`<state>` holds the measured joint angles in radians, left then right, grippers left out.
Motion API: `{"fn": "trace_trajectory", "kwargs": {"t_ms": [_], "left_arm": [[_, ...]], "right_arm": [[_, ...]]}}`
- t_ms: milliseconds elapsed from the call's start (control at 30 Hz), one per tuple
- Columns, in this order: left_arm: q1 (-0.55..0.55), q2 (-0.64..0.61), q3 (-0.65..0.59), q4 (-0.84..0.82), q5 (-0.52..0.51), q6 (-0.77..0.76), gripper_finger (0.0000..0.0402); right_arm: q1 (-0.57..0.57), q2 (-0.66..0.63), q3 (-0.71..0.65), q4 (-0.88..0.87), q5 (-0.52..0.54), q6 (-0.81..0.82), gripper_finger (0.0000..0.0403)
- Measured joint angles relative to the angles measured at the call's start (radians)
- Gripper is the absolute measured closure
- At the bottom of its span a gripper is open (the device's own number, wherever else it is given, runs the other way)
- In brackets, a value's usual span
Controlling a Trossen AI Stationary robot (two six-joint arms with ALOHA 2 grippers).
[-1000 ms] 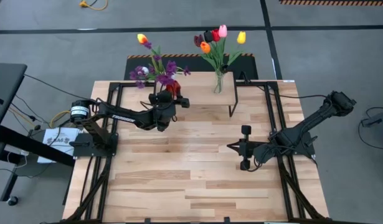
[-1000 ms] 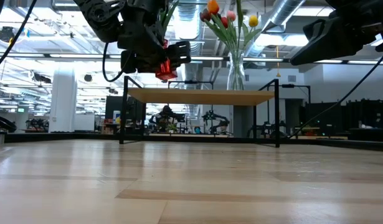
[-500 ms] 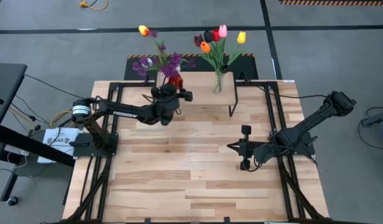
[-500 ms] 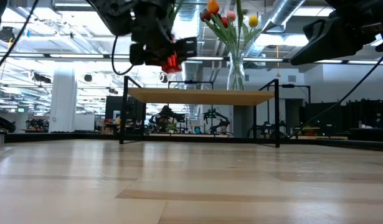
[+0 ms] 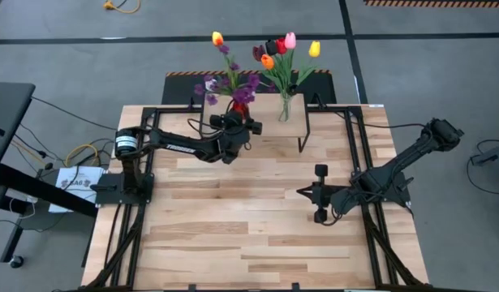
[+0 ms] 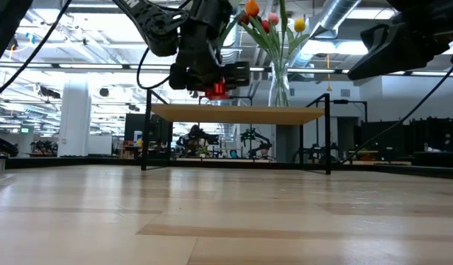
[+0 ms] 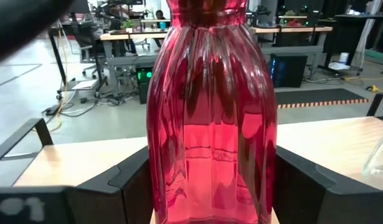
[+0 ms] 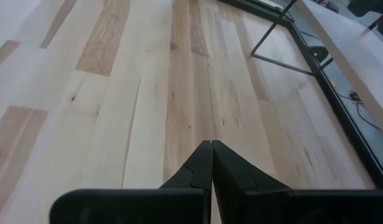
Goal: Pick and place flowers into a vace then onto a shelf
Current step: Put the red vase filled with flowers on the shelf
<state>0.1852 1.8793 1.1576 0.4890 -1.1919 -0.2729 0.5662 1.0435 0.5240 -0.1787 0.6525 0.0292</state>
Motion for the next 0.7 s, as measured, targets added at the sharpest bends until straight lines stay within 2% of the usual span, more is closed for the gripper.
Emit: {"fn": "trace_trajectory", "kwargs": {"t_ms": [233, 467, 700], "left_arm": [[0.0, 0.0, 0.0, -0.028, -0.003, -0.04, 0.0165], [-0.007, 0.0, 0.0, -0.029, -0.099, 0.013, 0.0165], [-0.01, -0.032, -0.002, -0.03, -0.109, 0.056, 0.0165]], "right_arm": [[0.004, 0.0, 0.0, -0.001, 0.0, 0.005, 0.0403], [0.004, 0.0, 0.0, -0.001, 0.0, 0.009, 0.0403], [0.004, 0.0, 0.0, -0.006, -0.001, 0.024, 0.0403]]}}
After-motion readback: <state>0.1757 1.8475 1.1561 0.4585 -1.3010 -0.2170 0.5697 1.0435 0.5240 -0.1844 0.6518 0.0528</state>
